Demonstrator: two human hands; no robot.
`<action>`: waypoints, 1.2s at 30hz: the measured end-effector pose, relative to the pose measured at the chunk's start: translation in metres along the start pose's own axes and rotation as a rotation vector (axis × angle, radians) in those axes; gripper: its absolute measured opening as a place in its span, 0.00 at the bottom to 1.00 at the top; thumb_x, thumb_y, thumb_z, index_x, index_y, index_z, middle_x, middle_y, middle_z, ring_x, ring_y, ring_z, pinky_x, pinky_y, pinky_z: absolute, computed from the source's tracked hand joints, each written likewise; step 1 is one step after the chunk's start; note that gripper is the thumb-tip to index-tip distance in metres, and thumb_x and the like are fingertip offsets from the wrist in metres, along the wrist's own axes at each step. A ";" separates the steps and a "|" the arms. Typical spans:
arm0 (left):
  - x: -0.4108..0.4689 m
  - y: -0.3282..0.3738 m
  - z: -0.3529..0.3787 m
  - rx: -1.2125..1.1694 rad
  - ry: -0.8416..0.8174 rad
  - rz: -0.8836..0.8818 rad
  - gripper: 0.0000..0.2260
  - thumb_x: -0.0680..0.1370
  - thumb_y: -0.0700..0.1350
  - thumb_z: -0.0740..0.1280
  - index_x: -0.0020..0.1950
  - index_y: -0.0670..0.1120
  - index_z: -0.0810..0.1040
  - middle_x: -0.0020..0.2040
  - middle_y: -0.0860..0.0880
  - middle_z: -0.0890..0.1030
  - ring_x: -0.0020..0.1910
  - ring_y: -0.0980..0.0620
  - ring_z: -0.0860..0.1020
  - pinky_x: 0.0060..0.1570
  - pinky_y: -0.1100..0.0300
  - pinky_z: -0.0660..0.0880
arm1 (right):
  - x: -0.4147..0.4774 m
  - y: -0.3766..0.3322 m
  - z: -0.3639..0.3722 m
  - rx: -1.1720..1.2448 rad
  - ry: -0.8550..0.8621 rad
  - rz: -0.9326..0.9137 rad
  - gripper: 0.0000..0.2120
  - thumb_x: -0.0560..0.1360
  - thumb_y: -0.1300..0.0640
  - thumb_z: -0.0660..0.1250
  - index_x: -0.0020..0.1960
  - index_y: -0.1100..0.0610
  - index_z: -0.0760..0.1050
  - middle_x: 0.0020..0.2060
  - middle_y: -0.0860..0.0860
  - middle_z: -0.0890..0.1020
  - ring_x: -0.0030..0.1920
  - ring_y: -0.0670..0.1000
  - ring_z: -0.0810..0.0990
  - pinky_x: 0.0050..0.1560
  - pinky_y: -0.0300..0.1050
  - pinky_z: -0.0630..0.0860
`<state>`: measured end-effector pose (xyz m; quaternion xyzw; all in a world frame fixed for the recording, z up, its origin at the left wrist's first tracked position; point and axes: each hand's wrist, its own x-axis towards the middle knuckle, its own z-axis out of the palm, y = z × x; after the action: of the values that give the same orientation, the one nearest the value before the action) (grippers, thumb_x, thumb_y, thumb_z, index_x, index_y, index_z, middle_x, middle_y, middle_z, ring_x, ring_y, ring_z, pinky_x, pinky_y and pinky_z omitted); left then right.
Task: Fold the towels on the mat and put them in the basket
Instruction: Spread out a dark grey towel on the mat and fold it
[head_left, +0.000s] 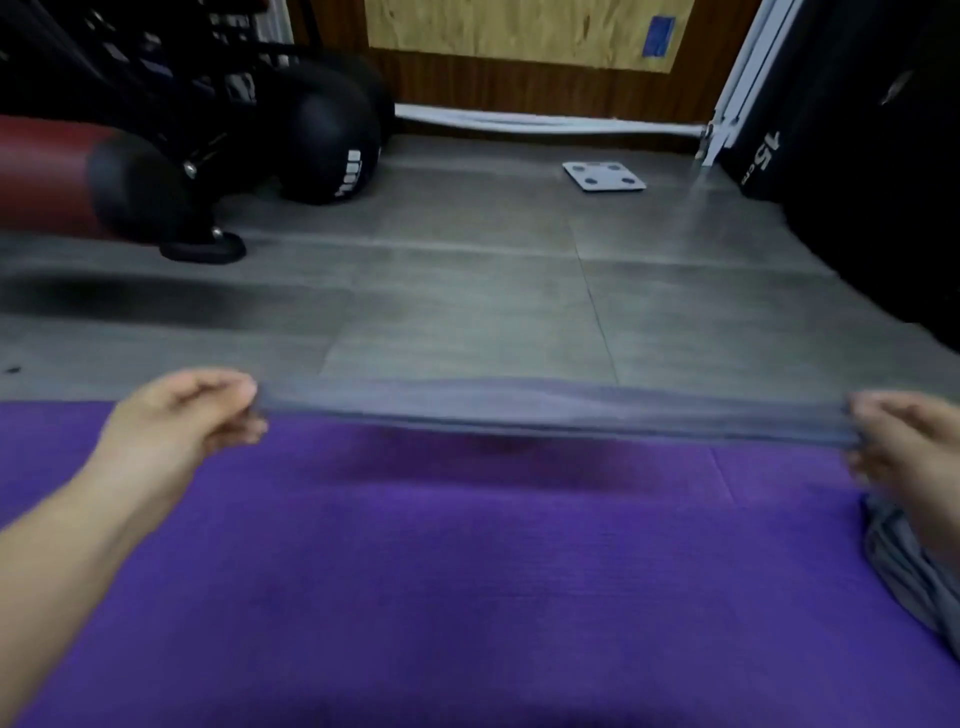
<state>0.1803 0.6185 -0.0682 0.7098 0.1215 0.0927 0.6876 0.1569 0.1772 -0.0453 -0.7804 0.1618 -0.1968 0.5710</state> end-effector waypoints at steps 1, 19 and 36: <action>-0.014 -0.023 0.000 0.021 -0.009 -0.056 0.19 0.77 0.32 0.59 0.30 0.45 0.80 0.23 0.53 0.78 0.21 0.60 0.76 0.26 0.72 0.74 | -0.013 0.029 -0.005 -0.019 -0.010 0.058 0.07 0.76 0.54 0.62 0.39 0.52 0.71 0.19 0.42 0.76 0.18 0.40 0.72 0.19 0.27 0.67; -0.125 -0.265 -0.017 1.298 -0.733 -0.538 0.15 0.76 0.44 0.66 0.28 0.52 0.71 0.23 0.56 0.74 0.23 0.63 0.73 0.26 0.71 0.65 | -0.143 0.293 -0.025 -0.677 -0.437 0.753 0.17 0.73 0.71 0.63 0.27 0.61 0.68 0.12 0.48 0.69 0.13 0.44 0.69 0.16 0.34 0.64; -0.105 -0.201 0.359 1.015 -1.027 -0.269 0.23 0.73 0.59 0.66 0.54 0.39 0.76 0.45 0.42 0.79 0.44 0.45 0.79 0.39 0.60 0.74 | -0.158 0.255 0.003 -0.415 -0.445 -0.042 0.12 0.64 0.51 0.59 0.48 0.48 0.69 0.35 0.45 0.75 0.35 0.39 0.70 0.37 0.28 0.67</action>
<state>0.1786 0.2501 -0.2787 0.8738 -0.1019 -0.4044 0.2500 0.0131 0.1794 -0.3092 -0.9075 0.0535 0.0046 0.4167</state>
